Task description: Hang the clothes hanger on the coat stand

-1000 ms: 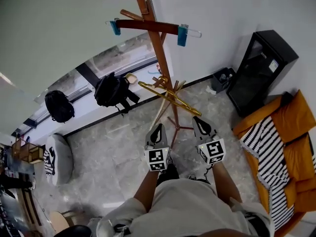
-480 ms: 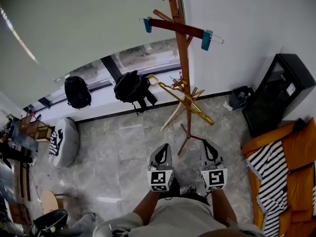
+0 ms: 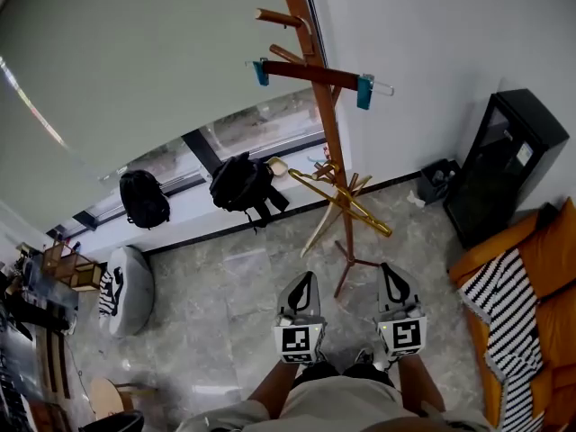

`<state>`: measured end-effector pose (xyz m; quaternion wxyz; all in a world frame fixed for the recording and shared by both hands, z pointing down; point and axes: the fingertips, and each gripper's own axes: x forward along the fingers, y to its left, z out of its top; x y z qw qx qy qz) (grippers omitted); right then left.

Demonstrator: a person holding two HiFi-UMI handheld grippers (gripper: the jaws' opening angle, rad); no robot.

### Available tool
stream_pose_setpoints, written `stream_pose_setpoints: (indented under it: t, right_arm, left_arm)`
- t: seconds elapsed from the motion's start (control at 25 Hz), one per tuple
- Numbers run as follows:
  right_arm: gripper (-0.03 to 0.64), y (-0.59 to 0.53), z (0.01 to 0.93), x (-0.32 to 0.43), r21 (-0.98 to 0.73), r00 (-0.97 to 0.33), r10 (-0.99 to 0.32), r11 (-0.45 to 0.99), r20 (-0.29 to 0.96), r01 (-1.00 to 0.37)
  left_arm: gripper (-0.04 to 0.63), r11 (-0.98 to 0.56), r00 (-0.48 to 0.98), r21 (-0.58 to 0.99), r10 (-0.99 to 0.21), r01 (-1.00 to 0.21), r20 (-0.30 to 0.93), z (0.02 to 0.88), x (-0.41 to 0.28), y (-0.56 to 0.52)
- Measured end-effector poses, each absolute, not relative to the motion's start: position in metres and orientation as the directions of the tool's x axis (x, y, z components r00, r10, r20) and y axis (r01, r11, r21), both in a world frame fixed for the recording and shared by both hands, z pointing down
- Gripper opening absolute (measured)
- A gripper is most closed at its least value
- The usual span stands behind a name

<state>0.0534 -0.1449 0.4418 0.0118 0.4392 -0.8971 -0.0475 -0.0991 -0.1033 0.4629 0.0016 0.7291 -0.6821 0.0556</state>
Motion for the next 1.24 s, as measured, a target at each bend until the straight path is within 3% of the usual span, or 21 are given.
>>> stream_pose_setpoints:
  t: [0.24, 1.24]
  right_arm:
    - [0.005, -0.143, 0.428, 0.041, 0.053, -0.573, -0.818, 0.571, -0.051, -0.82]
    - [0.003, -0.126, 0.403, 0.01, 0.153, -0.566, -0.821, 0.552, -0.072, -0.82]
  left_arm:
    - [0.011, -0.114, 0.112, -0.031, -0.992, -0.993, 0.055, 0.446, -0.115, -0.104]
    - [0.009, -0.152, 0.153, 0.013, -0.988, -0.988, 0.024, 0.445, -0.138, -0.095]
